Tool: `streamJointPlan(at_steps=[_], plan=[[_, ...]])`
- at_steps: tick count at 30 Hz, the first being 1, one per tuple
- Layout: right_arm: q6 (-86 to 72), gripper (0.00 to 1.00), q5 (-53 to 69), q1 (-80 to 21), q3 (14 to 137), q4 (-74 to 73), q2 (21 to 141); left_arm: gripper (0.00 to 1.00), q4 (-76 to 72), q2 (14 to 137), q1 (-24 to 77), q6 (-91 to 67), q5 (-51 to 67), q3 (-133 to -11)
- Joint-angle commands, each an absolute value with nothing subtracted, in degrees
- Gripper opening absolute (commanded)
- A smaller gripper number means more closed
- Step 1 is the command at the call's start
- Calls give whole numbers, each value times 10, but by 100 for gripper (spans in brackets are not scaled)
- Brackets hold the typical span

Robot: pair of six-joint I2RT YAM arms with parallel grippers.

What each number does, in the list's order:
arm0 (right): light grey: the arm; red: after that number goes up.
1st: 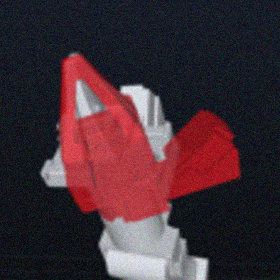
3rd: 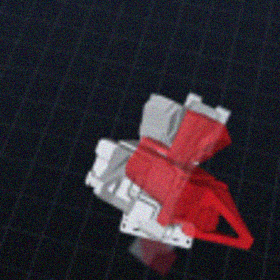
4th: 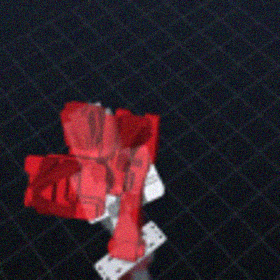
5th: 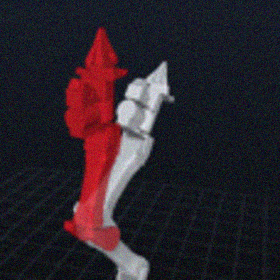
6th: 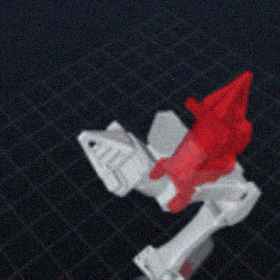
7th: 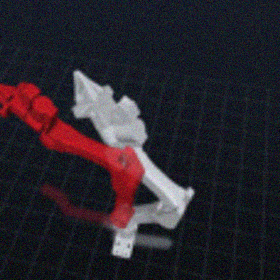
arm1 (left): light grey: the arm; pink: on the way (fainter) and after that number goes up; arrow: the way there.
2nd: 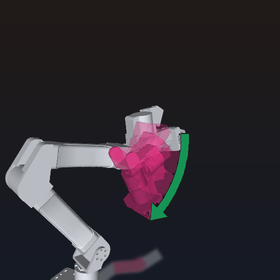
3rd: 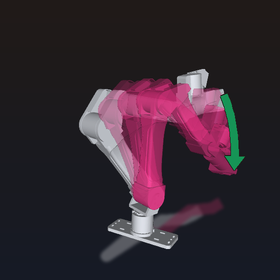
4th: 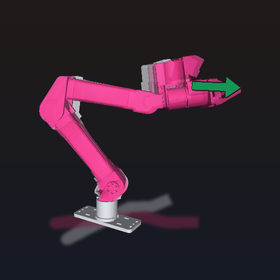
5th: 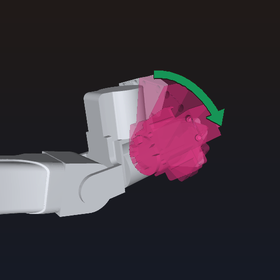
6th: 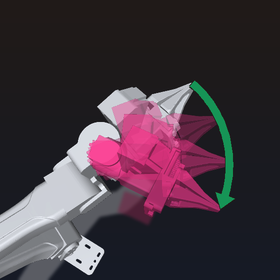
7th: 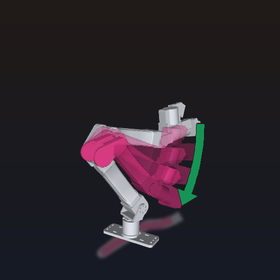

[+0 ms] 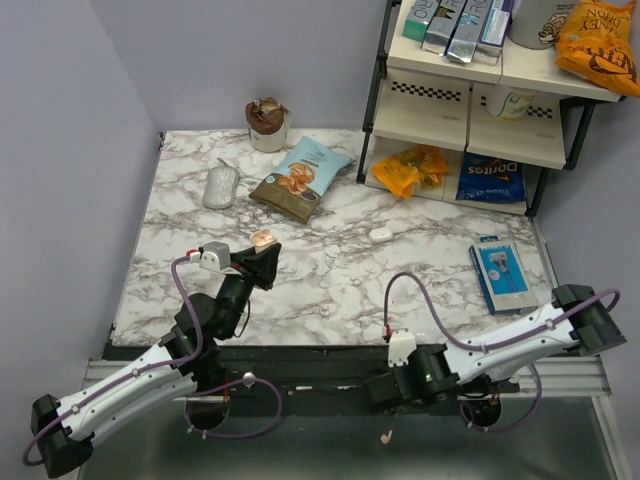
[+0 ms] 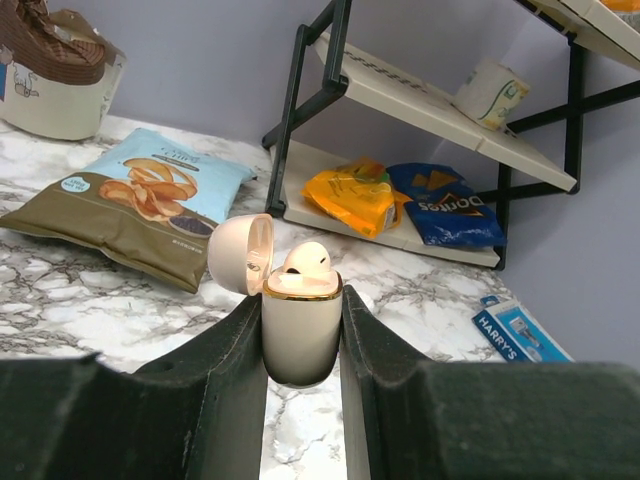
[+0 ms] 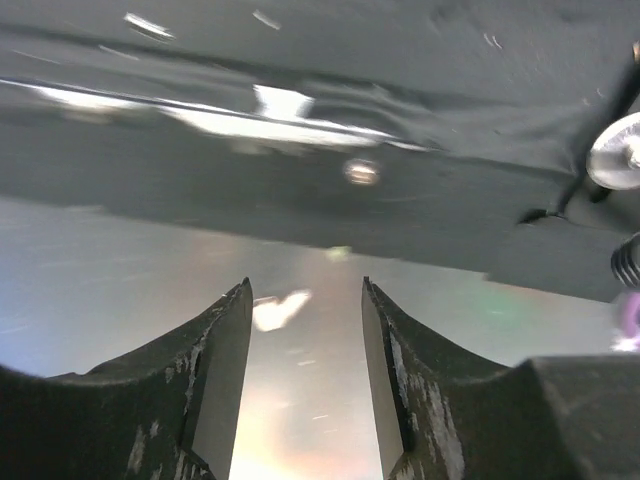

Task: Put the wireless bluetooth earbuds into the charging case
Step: Pick up the earbud from the center of the board.

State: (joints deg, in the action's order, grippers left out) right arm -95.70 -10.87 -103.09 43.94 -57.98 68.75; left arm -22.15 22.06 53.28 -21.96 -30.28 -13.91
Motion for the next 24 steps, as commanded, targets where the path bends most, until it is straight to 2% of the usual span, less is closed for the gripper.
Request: streamJointPlan(at_steps=[1,18,24], plan=[[-954,58,-54,-1064,445,-519,759,0,-214,215,535,-223,-313,-133],[-951,59,-4,-1110,482,-447,876,0,-201,197,535,-240,-303,-119],[-966,57,-4,-1116,465,-440,875,0,-200,196,536,-239,-306,-117]])
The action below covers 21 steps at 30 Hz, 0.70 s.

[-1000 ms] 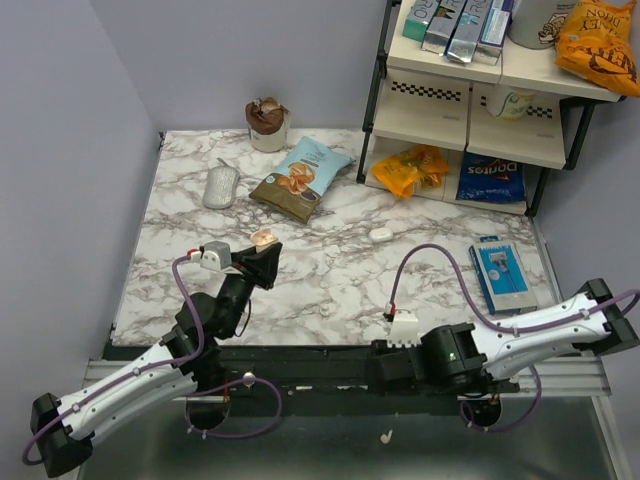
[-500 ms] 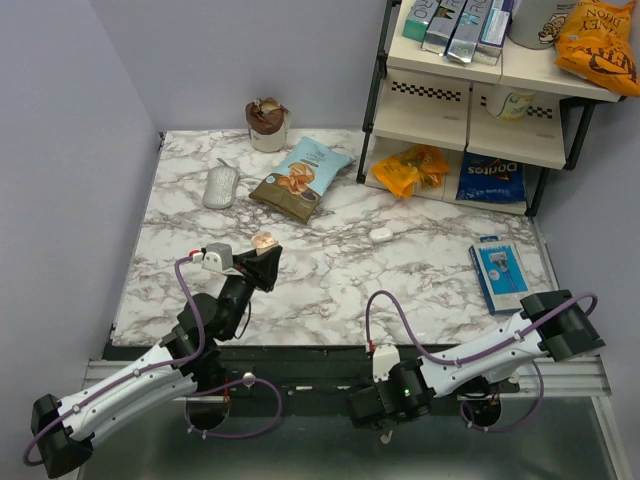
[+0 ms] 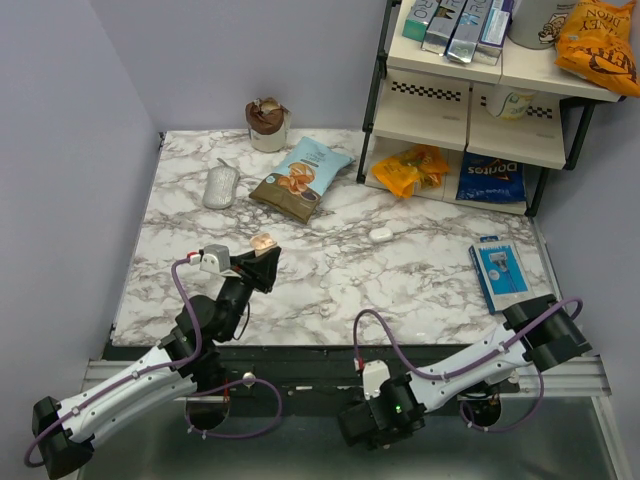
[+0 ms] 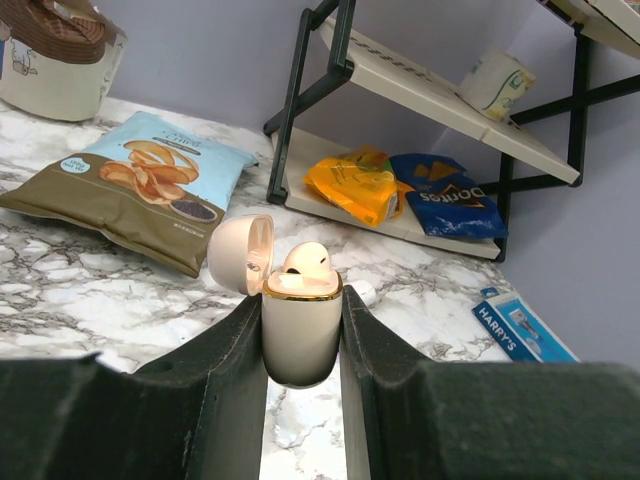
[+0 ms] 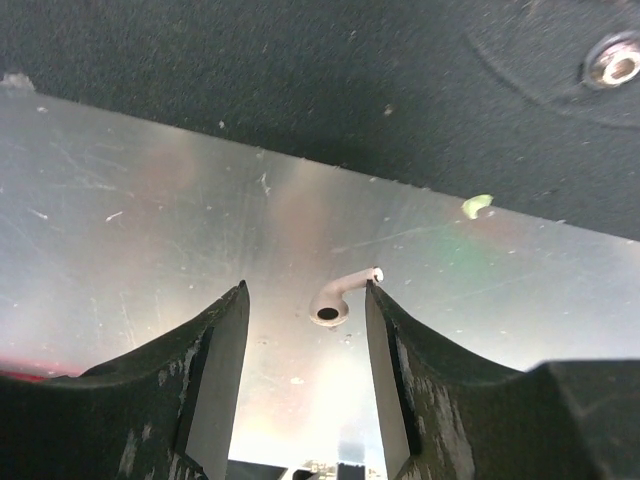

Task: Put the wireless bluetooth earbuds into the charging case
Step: Pick up the earbud from the center of the board.

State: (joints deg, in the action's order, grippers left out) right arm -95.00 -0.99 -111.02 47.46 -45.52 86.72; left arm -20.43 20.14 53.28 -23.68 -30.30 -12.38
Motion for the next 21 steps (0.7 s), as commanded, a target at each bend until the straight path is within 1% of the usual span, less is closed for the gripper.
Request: streamJointPlan(at_steps=[1,11,15,19,21], plan=[[-969,56,-4,-1116,459,-441,871,0,-200,198,536,-239,-306,-118],[-979,45,-4,-1125,440,-432,871,0,-211,216,536,-237,-304,-120],[-988,37,-4,-1132,439,-433,869,0,-213,215,536,-238,-305,-117],[-993,32,-4,-1136,439,-437,869,0,-214,216,536,-238,-304,-118],[-995,26,-4,-1136,440,-438,869,0,-213,216,536,-239,-303,-119]])
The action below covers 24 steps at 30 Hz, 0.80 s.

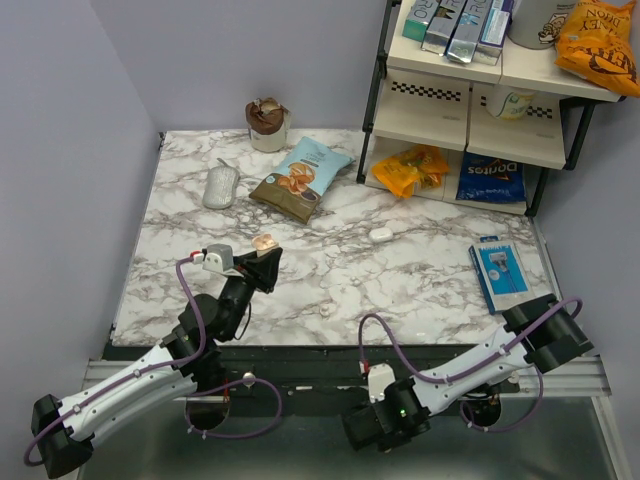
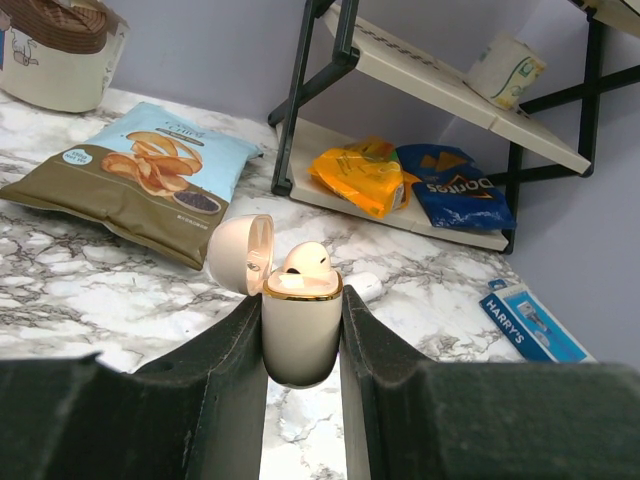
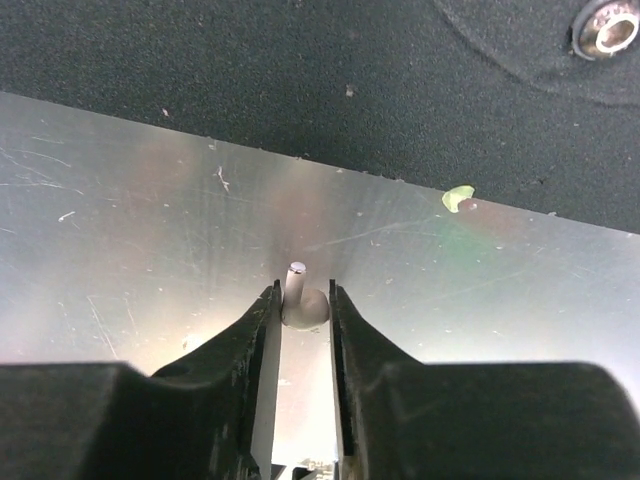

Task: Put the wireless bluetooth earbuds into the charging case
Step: Pick up the earbud from the center of the board.

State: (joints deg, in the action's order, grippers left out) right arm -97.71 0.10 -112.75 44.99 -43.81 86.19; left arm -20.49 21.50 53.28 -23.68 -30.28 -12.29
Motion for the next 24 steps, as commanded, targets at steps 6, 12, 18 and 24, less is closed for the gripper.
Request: streamJointPlan(at_steps=[6,12,18,24], plan=[[-994,10,-53,-1132,488,-508,847,0,-212,212,536,-236,-305,-121],[-938,4,-164,-1033,527,-575,741,0,-211,216,536,-230,-315,-131],[-720,2,-223,-825,574,-475,727,0,-204,215,536,-226,-341,-136],[-522,2,-184,-632,723,-394,883,0,-171,197,536,-228,-373,-144]])
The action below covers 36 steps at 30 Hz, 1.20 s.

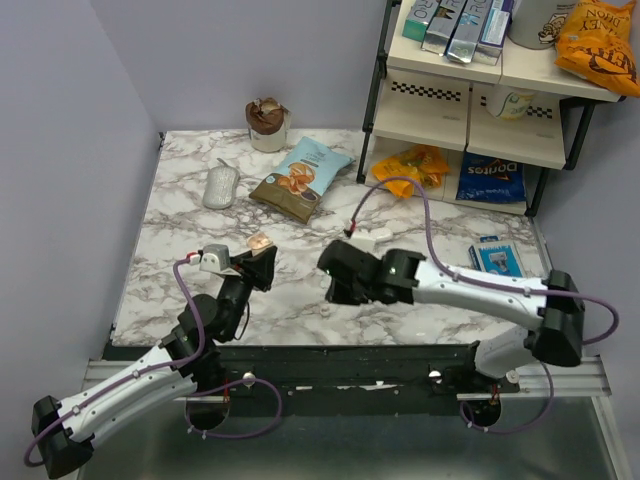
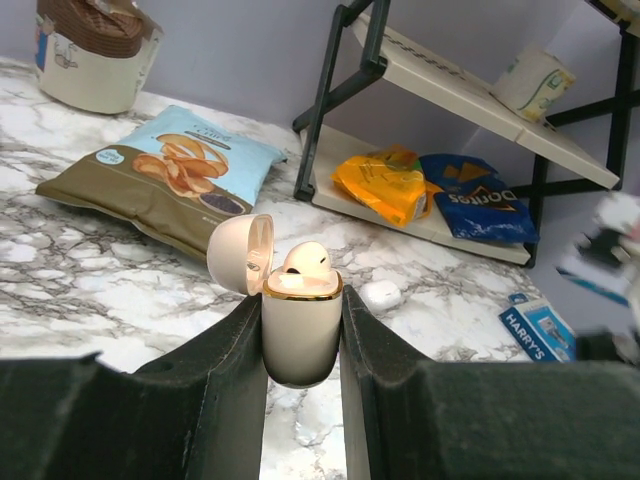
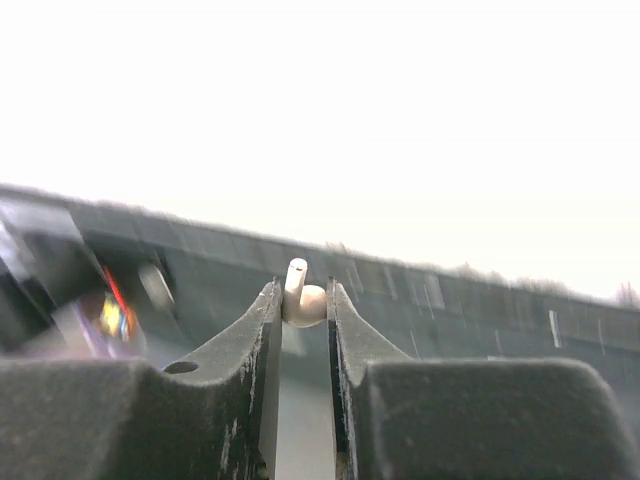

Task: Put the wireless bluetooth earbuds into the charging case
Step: Pick up the earbud from the center of the board, then place the earbud at the center of the board.

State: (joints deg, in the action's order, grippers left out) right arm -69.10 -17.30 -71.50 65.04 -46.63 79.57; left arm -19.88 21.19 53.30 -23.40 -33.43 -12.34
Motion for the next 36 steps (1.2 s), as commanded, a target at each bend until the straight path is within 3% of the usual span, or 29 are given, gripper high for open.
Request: streamJointPlan(at_steps=[1,8,16,27,31,36], plan=[[-507,2,-172,-615,744,-392,934,0,-166,193,536,-226,-374,-148],[-340,2,-186,-556,855,-372,1077,0,-110,191,536,-217,-373,-178],[-176,4,-193,-538,879,-340,1127,0,-93,174,536,-231,-361,-173],[-129,55,-182,-514,876,-337,1109,0,-72,178,536,-235,-370,-173],[-141,64,-189,-513,872,-335,1092,0,-68,188,536,-231,-371,-180],[-262,64,-227,-502,852,-338,1061,0,-61,187,536,-234,-380,-185]])
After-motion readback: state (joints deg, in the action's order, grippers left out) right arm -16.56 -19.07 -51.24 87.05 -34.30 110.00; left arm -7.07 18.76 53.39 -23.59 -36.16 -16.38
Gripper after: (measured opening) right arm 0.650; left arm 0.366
